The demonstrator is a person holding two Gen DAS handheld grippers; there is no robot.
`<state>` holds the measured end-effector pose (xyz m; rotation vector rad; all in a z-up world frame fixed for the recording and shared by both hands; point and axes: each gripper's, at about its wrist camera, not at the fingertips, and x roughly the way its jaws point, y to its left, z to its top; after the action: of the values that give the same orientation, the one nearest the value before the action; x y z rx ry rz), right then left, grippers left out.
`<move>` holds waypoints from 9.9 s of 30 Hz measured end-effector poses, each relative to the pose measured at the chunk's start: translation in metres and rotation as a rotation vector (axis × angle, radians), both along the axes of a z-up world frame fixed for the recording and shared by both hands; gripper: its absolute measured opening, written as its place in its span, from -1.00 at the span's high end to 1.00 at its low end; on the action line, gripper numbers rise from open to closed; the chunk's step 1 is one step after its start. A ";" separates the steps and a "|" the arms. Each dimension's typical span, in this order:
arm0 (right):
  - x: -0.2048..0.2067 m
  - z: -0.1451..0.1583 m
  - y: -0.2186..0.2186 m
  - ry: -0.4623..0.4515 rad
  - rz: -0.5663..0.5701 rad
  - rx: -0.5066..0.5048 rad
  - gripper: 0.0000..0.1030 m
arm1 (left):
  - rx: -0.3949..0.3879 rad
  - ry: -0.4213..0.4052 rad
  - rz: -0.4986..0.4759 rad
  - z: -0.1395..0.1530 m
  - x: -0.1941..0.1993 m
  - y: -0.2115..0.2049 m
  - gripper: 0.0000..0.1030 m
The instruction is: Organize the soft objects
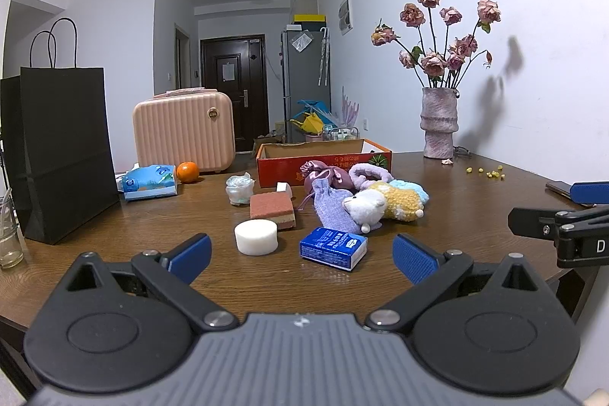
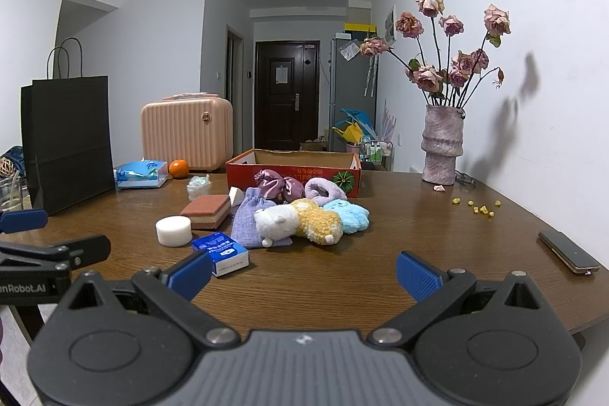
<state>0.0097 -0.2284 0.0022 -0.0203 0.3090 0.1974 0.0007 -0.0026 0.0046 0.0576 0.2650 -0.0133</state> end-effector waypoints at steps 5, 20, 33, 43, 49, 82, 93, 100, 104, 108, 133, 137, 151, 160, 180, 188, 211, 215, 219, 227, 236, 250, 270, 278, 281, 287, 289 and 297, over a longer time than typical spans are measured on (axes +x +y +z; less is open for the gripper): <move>0.000 0.000 0.000 -0.001 0.000 0.000 -1.00 | 0.000 0.000 0.000 -0.001 0.000 0.000 -1.00; -0.001 0.000 0.000 -0.003 0.000 -0.001 -1.00 | 0.001 0.000 0.000 -0.001 0.000 0.000 -1.00; -0.001 -0.001 0.001 -0.004 0.000 -0.002 -1.00 | 0.001 -0.001 0.000 -0.001 0.000 0.000 -1.00; -0.001 -0.001 0.001 -0.005 0.001 -0.002 -1.00 | 0.002 -0.002 0.000 -0.001 0.000 0.000 -1.00; -0.001 -0.001 0.001 -0.005 0.001 -0.002 -1.00 | 0.003 -0.002 0.001 0.000 -0.002 0.001 -1.00; 0.031 0.001 0.013 0.023 0.020 -0.020 -1.00 | -0.014 0.025 0.010 0.002 0.023 0.009 -1.00; 0.062 -0.004 0.017 0.064 0.033 -0.021 -1.00 | -0.011 0.070 0.016 -0.001 0.056 0.012 -1.00; 0.082 -0.008 0.022 0.091 0.044 -0.023 -1.00 | -0.011 0.094 0.021 -0.005 0.073 0.014 -1.00; 0.092 -0.008 0.025 0.103 0.051 -0.024 -1.00 | -0.015 0.105 0.027 -0.007 0.082 0.017 -1.00; 0.103 -0.011 0.029 0.118 0.058 -0.029 -1.00 | -0.019 0.120 0.032 -0.010 0.092 0.019 -1.00; 0.168 -0.035 0.078 0.233 0.127 -0.083 -1.00 | -0.049 0.210 0.061 -0.031 0.150 0.053 -1.00; 0.178 -0.039 0.087 0.254 0.141 -0.096 -1.00 | -0.058 0.223 0.070 -0.035 0.158 0.061 -1.00; 0.211 -0.062 0.120 0.328 0.222 -0.147 -0.97 | -0.081 0.261 0.124 -0.048 0.173 0.084 -1.00; 0.226 -0.074 0.138 0.366 0.294 -0.169 -0.56 | -0.090 0.277 0.160 -0.054 0.175 0.094 -1.00; 0.224 -0.071 0.132 0.352 0.333 -0.119 -0.03 | -0.089 0.281 0.155 -0.054 0.180 0.095 -1.00; 0.215 -0.061 0.111 0.313 0.287 -0.095 -0.02 | -0.075 0.267 0.118 -0.048 0.184 0.082 -1.00; 0.208 -0.049 0.034 0.247 0.075 -0.033 -0.02 | -0.024 0.261 0.013 -0.037 0.206 0.035 -1.00; 0.211 -0.050 0.029 0.247 0.043 -0.031 -0.02 | -0.020 0.270 0.006 -0.040 0.216 0.035 -1.00; 0.215 -0.049 0.026 0.247 0.013 -0.035 -0.02 | -0.026 0.283 0.012 -0.044 0.226 0.039 -1.00; 0.225 -0.051 0.028 0.252 -0.013 -0.049 -0.02 | -0.041 0.311 0.041 -0.051 0.241 0.048 -1.00; 0.233 -0.052 0.033 0.252 -0.013 -0.065 -0.02 | -0.054 0.355 0.065 -0.059 0.253 0.055 -0.61; 0.231 -0.052 0.034 0.254 -0.007 -0.069 -0.02 | -0.077 0.387 0.051 -0.064 0.261 0.058 -0.14; 0.217 -0.032 0.030 0.199 0.011 -0.062 -0.02 | -0.076 0.311 0.041 -0.043 0.239 0.051 -0.14; 0.218 -0.018 0.027 0.166 0.022 -0.066 -0.02 | -0.077 0.268 0.037 -0.026 0.232 0.045 -0.14; 0.221 -0.014 0.026 0.157 0.025 -0.062 -0.02 | -0.075 0.251 0.035 -0.020 0.233 0.042 -0.14; 0.232 -0.008 0.023 0.144 0.033 -0.059 -0.02 | -0.070 0.223 0.027 -0.008 0.239 0.036 -0.14; 0.236 -0.007 0.023 0.141 0.034 -0.057 -0.02 | -0.066 0.217 0.024 -0.005 0.242 0.034 -0.14; 0.261 0.000 0.021 0.122 0.037 -0.051 -0.02 | -0.049 0.185 0.013 0.010 0.260 0.025 -0.14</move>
<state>0.2707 -0.2070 0.0017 -0.0649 0.4355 0.2282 0.2611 0.0224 0.0141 0.0059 0.4495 -0.0120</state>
